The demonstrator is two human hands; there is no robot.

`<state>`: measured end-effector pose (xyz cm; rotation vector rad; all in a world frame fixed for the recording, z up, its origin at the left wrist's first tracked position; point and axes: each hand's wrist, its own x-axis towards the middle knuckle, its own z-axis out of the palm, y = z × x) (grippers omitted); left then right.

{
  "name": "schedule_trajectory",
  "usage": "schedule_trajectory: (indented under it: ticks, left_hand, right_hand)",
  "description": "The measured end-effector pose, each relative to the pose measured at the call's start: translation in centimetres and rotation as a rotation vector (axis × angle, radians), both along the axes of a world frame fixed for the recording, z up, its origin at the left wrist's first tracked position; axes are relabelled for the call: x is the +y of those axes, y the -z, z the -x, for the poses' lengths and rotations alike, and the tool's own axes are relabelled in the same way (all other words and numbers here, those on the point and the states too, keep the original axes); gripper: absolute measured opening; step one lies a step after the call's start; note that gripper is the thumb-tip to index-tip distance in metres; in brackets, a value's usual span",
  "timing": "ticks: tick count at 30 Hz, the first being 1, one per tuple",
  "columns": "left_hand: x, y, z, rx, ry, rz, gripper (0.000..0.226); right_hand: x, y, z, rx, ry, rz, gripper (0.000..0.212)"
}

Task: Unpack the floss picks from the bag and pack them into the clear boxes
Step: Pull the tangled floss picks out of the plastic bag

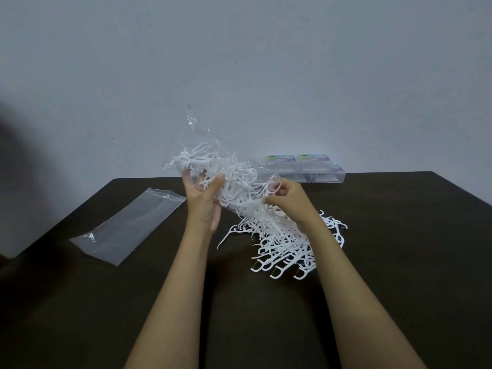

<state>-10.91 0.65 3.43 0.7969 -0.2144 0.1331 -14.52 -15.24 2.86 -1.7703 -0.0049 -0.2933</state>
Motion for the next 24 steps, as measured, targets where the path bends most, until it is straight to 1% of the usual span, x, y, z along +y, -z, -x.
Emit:
schedule_trajectory:
  ticks: [4, 7, 10, 12, 14, 15, 16, 18, 20, 22, 24]
  left_hand:
    - [0.1, 0.0, -0.1, -0.006, -0.014, 0.003, 0.067]
    - [0.1, 0.1, -0.2, -0.01, -0.017, 0.001, 0.067]
    - [-0.1, 0.1, -0.1, -0.013, 0.004, -0.005, 0.068]
    - [-0.4, 0.1, 0.0, -0.018, 0.019, -0.004, 0.068]
    - [-0.6, 0.0, 0.2, -0.022, 0.029, -0.001, 0.067]
    - [-0.6, 0.0, 0.2, -0.022, 0.032, -0.001, 0.067]
    - [-0.7, 0.0, 0.2, -0.021, 0.039, -0.003, 0.067]
    - [-0.9, 0.1, 0.2, -0.016, 0.054, -0.012, 0.068]
    - [-1.1, 0.2, 0.3, -0.016, 0.069, -0.015, 0.068]
    - [-1.3, 0.0, 0.6, -0.027, 0.084, -0.008, 0.066]
    - [-1.3, -0.1, 0.8, -0.037, 0.092, -0.001, 0.064]
  right_hand:
    - [-0.4, 0.0, -0.2, 0.026, -0.007, 0.006, 0.03]
    - [-0.6, 0.1, -0.1, 0.031, -0.037, 0.045, 0.03]
    - [-0.2, 0.0, 0.1, 0.015, -0.063, 0.051, 0.021]
    - [0.2, 0.0, 0.2, 0.001, -0.061, 0.058, 0.01]
    - [0.5, 0.2, 0.1, -0.015, -0.054, 0.086, 0.033]
    - [0.7, 0.2, 0.0, -0.013, -0.055, 0.086, 0.039]
    - [0.8, 0.1, 0.1, -0.013, -0.048, 0.096, 0.041]
    - [1.0, -0.1, 0.1, -0.001, -0.069, 0.087, 0.034]
    - [1.1, -0.3, 0.4, 0.009, -0.086, 0.068, 0.016]
    - [1.1, -0.3, 0.5, -0.02, -0.121, 0.05, 0.025]
    - [1.3, -0.2, 0.5, -0.035, -0.138, 0.039, 0.016]
